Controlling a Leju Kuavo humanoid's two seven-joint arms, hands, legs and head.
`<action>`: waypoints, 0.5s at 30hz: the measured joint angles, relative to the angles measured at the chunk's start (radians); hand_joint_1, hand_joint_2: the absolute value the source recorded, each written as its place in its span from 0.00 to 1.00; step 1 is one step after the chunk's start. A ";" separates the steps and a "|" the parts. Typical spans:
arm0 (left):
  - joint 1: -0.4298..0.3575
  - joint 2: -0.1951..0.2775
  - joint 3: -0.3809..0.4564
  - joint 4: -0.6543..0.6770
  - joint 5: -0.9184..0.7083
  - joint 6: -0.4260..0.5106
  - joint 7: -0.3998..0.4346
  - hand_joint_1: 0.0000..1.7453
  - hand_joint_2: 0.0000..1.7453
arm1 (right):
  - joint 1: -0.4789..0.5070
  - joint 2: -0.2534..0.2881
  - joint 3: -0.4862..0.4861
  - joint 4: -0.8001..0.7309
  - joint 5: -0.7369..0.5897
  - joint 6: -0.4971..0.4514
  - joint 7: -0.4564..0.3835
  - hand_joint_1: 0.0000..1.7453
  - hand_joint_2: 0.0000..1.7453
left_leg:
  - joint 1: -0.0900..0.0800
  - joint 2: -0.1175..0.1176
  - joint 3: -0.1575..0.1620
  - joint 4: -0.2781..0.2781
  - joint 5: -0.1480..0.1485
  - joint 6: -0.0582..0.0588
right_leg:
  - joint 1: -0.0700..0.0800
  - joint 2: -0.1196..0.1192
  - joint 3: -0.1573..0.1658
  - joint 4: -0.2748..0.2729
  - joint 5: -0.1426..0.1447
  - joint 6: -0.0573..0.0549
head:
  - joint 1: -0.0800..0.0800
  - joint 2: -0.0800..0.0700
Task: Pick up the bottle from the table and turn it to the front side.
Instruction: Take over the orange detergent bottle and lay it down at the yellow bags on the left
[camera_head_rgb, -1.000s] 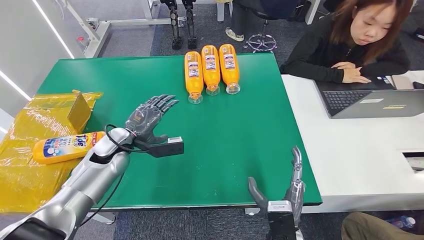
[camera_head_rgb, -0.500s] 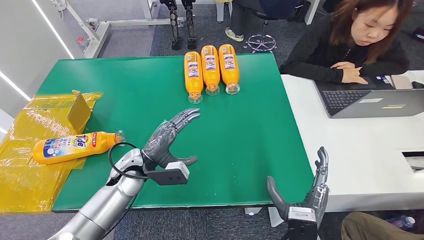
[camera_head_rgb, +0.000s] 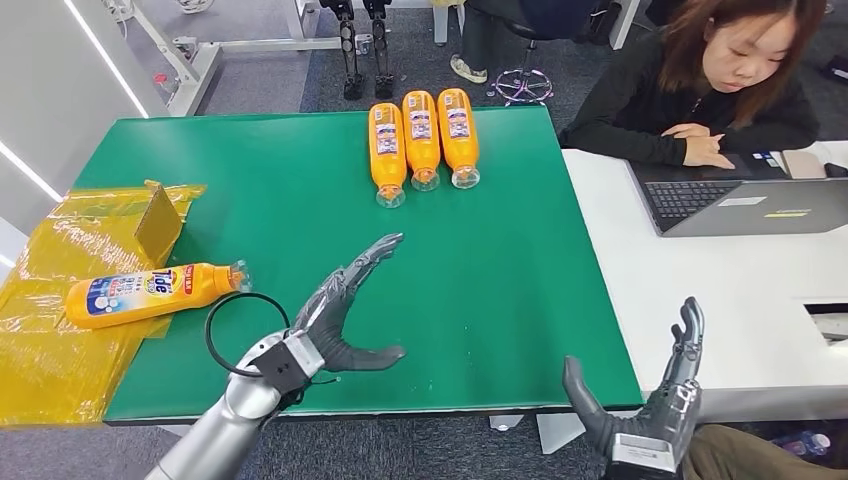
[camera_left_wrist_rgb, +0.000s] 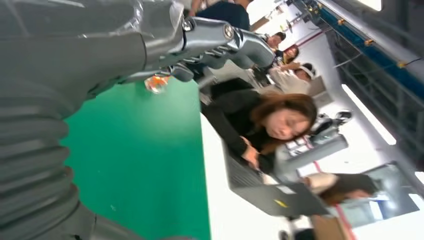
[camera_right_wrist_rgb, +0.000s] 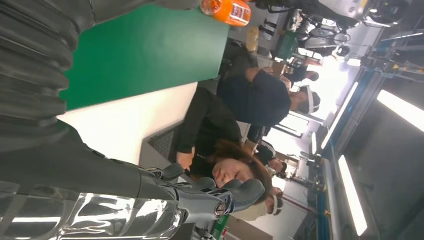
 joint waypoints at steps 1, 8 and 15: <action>0.010 -0.002 0.000 -0.012 0.024 -0.023 0.000 0.00 1.00 | 0.002 -0.005 0.000 -0.007 -0.005 0.000 0.000 0.00 1.00 | 0.000 0.000 0.000 0.000 0.000 0.000 | 0.000 0.000 0.000 0.000 0.000 0.000 | 0.000 0.000; 0.057 -0.018 0.000 -0.064 0.081 -0.087 0.000 0.00 1.00 | 0.009 -0.031 -0.001 -0.040 -0.016 0.000 0.000 0.00 1.00 | 0.000 0.000 0.000 0.000 0.000 0.000 | 0.000 0.000 0.000 0.000 0.000 0.000 | 0.000 0.000; 0.078 -0.030 0.011 -0.086 0.144 -0.179 0.000 0.00 1.00 | 0.020 -0.056 -0.001 -0.067 -0.031 0.000 0.000 0.00 1.00 | 0.000 0.000 0.000 0.000 0.000 0.000 | 0.000 0.000 0.000 0.000 0.000 0.000 | 0.000 0.000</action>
